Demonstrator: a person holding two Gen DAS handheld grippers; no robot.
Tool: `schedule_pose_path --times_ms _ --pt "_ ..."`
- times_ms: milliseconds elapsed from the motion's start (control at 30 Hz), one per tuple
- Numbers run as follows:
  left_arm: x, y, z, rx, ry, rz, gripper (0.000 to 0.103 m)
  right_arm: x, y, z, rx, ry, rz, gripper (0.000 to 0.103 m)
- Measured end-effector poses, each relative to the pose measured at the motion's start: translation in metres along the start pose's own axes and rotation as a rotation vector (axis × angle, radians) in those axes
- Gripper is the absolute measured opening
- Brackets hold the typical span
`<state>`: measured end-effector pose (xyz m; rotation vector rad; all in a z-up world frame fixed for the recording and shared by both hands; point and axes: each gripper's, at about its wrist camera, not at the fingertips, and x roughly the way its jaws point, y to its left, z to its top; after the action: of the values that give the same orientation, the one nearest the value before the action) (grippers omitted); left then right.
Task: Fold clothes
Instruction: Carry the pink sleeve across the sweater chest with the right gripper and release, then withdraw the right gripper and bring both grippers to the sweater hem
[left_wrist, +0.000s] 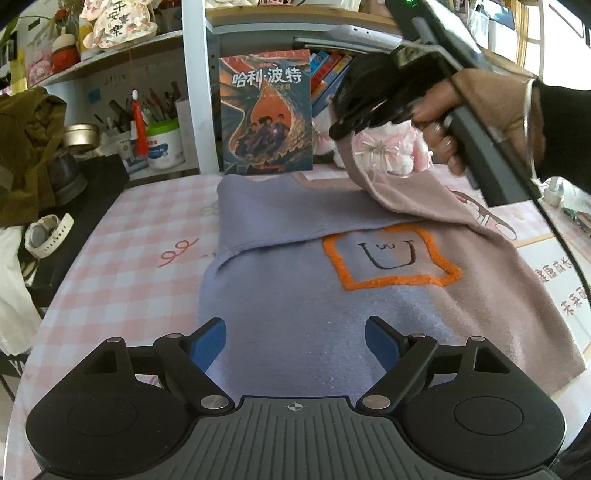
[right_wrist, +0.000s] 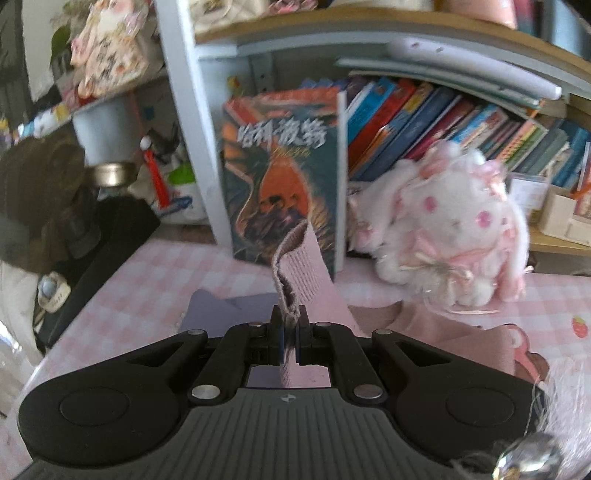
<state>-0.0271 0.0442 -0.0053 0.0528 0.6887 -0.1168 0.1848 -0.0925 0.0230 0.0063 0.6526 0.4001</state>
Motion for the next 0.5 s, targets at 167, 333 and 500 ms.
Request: schedule_pose_path --times_ms 167,333,500 --pt "0.001 0.004 0.000 -0.002 0.007 0.009 0.085 0.022 0.011 -0.006 -0.028 0.069 0.024 0.007" --pt "0.003 0.008 0.003 -0.020 0.014 0.018 0.085 0.022 0.017 -0.010 -0.042 0.097 0.102 0.044" --pt "0.005 0.017 0.004 -0.066 0.021 0.036 0.085 0.002 0.016 -0.011 -0.051 0.073 0.123 0.050"
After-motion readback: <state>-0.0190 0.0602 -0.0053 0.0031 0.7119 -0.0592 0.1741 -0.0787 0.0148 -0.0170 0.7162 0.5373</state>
